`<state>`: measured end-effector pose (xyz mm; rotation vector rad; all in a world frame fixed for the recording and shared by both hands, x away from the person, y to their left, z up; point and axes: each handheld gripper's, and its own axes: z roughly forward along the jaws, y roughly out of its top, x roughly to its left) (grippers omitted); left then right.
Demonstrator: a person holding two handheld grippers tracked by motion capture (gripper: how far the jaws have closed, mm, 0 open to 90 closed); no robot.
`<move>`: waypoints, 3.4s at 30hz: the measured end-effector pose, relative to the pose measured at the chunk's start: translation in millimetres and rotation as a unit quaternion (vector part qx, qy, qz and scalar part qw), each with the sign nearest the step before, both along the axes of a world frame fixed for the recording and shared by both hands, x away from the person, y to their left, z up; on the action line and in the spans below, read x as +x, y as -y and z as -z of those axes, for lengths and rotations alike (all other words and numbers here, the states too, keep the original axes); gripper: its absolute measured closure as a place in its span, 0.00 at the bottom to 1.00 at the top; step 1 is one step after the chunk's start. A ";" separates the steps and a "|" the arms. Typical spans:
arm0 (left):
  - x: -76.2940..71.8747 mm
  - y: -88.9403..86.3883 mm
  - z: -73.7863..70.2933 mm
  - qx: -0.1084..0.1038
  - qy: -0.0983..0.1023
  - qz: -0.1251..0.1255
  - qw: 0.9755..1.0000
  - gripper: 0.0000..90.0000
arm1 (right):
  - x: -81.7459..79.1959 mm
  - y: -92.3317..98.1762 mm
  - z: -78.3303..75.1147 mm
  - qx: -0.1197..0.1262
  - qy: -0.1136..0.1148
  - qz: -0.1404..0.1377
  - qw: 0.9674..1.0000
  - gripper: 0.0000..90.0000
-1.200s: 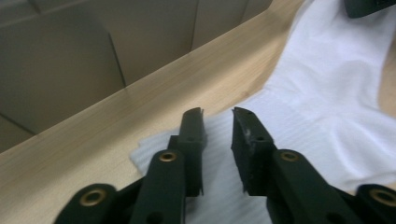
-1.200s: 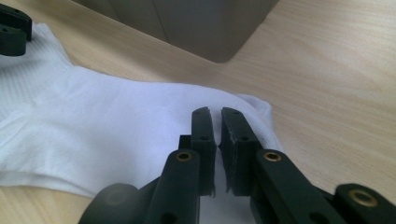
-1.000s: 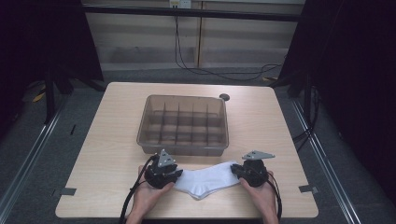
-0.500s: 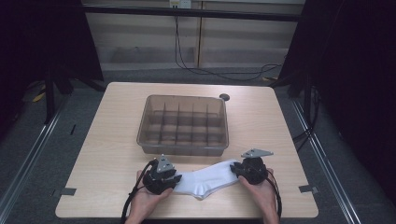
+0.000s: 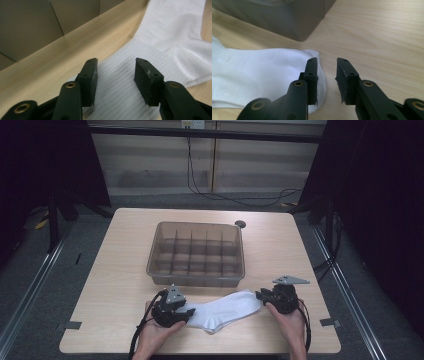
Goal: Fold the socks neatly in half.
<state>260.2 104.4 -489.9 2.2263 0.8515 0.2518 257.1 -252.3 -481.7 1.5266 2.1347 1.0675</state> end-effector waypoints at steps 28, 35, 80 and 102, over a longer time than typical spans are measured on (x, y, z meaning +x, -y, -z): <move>2.8 -8.1 3.8 -0.017 -0.009 0.003 1.000 0.52 | 3.8 -38.0 17.2 -0.031 -0.014 -0.065 0.997 0.92; 8.4 -24.0 -4.9 -0.053 -0.003 -0.032 0.998 0.48 | 2.3 -32.4 12.7 -0.015 -0.016 -0.062 0.998 0.93; 5.1 2.0 5.2 -0.030 -0.023 0.054 0.998 0.63 | 11.2 0.4 -15.9 -0.015 -0.006 -0.042 0.999 0.93; -6.6 15.6 5.6 -0.021 -0.027 0.097 0.995 0.52 | 17.5 -4.7 -36.6 -0.029 0.007 -0.055 0.998 0.93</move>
